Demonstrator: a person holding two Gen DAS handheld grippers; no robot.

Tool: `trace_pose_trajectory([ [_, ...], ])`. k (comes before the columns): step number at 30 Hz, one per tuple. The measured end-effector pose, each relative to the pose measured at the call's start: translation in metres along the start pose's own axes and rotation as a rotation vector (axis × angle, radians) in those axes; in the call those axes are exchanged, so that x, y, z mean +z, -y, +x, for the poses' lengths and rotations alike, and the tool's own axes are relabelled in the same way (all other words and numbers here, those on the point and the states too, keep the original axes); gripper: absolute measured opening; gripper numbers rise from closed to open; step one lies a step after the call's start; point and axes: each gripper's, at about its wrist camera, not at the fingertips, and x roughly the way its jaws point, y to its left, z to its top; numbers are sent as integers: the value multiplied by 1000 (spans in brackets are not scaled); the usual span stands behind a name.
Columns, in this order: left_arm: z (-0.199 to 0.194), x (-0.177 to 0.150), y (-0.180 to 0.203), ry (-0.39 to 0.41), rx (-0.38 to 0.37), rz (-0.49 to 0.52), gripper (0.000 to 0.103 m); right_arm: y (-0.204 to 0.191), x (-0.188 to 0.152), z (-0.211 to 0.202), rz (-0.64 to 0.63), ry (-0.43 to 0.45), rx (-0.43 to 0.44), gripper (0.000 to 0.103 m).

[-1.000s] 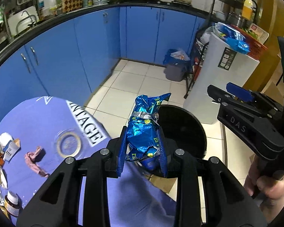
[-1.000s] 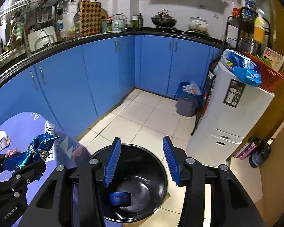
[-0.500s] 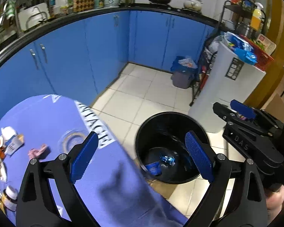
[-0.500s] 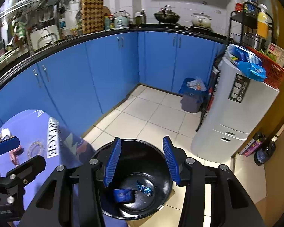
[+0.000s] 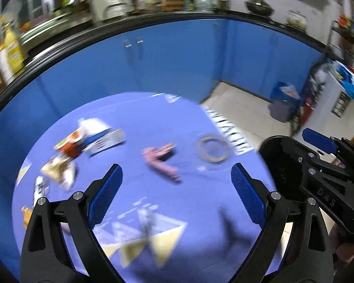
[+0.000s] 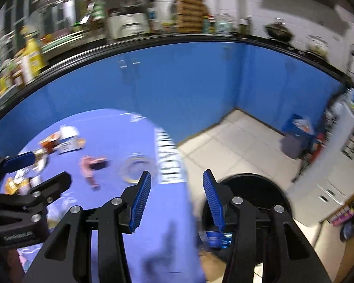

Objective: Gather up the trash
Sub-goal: 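Move both open tools back over the table, then grasp the brown medicine bottle with the left tool while the right grasps the pink item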

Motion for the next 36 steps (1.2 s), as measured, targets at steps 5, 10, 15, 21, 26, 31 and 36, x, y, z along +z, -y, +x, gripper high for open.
trace_pose_trajectory([
  [5, 0, -26, -51, -24, 78, -72, 92, -48, 0, 20, -66, -46, 98, 45],
  [10, 13, -48, -91, -82, 121, -138, 92, -82, -2, 44, -117, -102, 152, 45],
  [15, 26, -59, -112, -113, 149, -171, 92, -104, -6, 68, -154, -155, 187, 45],
  [21, 40, -67, -124, -144, 150, -183, 92, -122, -8, 96, -181, -220, 212, 45],
  [26, 49, -70, -128, -162, 141, -191, 91, -131, -9, 107, -207, -229, 227, 31],
  [31, 52, -69, -127, -175, 89, -201, 50, -135, -11, 105, -232, -227, 247, 9],
  [36, 42, -66, -123, -132, 67, -214, 48, -127, -7, 95, -219, -201, 249, 8],
])
